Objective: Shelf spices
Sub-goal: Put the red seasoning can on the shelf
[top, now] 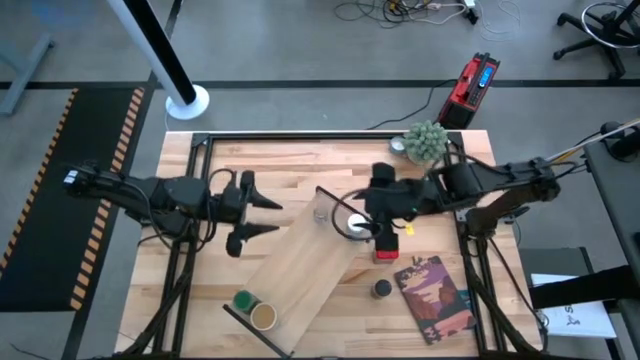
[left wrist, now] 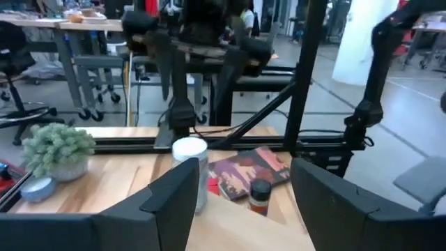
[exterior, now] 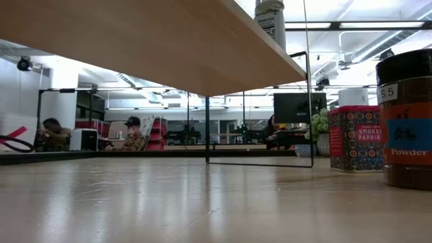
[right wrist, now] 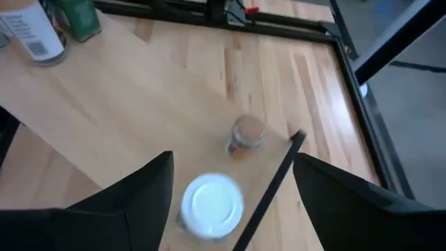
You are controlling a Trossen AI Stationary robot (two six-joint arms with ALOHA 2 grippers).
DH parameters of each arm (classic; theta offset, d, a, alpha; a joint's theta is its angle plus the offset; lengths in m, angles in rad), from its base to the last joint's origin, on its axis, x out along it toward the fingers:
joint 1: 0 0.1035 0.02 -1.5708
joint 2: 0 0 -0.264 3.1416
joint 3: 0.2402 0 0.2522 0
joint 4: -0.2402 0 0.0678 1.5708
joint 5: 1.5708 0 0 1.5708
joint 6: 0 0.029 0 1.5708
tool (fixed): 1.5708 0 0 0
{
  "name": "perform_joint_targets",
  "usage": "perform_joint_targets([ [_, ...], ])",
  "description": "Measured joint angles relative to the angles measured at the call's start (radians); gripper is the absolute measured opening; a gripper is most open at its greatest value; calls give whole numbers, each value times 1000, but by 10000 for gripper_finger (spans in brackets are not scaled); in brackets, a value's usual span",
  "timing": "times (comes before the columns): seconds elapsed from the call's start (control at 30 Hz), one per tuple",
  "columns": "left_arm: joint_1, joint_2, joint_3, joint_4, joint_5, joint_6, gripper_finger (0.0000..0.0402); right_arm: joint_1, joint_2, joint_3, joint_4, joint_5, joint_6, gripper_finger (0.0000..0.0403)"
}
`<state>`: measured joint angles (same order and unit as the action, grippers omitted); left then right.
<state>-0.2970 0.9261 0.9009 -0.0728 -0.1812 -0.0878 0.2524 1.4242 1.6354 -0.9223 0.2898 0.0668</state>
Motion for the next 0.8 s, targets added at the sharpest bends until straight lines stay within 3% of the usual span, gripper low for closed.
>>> perform_joint_targets([
  [0.43, -228, 110, 1, 81, -370, -2, 215, 191, -227, -333, 46, 140, 294, 280],
  [0.8, -239, 123, 31, 79, -413, -97, 215, 290, -326, -637, 47, 258, 511, 273],
])
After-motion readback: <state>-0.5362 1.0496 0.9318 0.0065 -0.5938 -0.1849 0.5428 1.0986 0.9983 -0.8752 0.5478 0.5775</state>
